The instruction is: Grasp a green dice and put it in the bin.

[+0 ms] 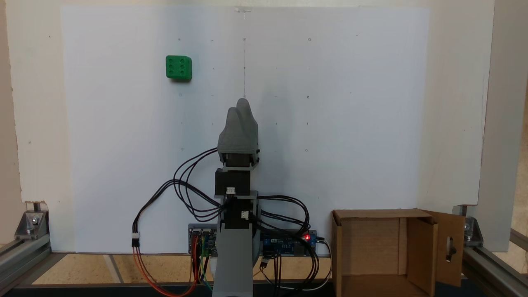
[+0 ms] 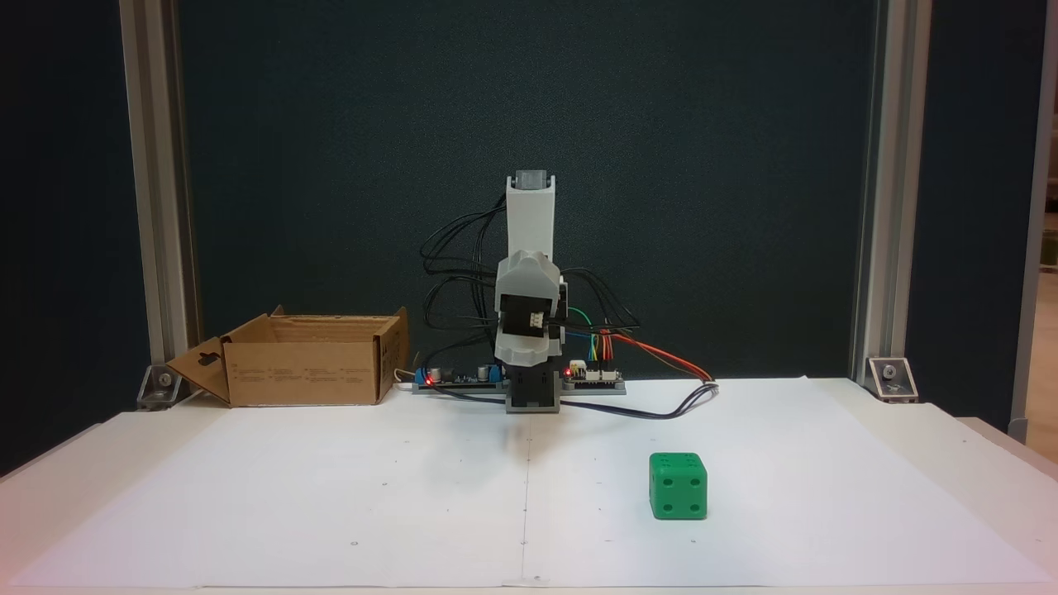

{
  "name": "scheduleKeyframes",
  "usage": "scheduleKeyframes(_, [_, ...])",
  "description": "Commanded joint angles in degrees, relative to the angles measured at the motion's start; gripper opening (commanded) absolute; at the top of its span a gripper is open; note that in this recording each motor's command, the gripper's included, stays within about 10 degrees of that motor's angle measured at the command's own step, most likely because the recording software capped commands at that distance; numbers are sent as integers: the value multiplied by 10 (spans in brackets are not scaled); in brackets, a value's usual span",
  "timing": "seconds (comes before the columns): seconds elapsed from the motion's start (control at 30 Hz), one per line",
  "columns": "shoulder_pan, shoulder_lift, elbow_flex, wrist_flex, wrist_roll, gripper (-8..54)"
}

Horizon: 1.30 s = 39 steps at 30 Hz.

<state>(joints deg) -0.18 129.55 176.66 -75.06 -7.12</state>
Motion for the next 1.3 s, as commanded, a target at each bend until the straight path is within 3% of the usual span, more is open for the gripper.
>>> scheduleKeyframes(0.0, [-12,59,25,-5,-26,438])
scheduleKeyframes(0.3, [-29,61,-46,156,-25,435])
scheduleKeyframes(0.73, [-29,50,-437,658,-9,421])
scheduleKeyframes(1.0, [-52,-115,-725,982,174,425])
scheduleKeyframes(1.27, [-194,-241,-933,1282,282,424])
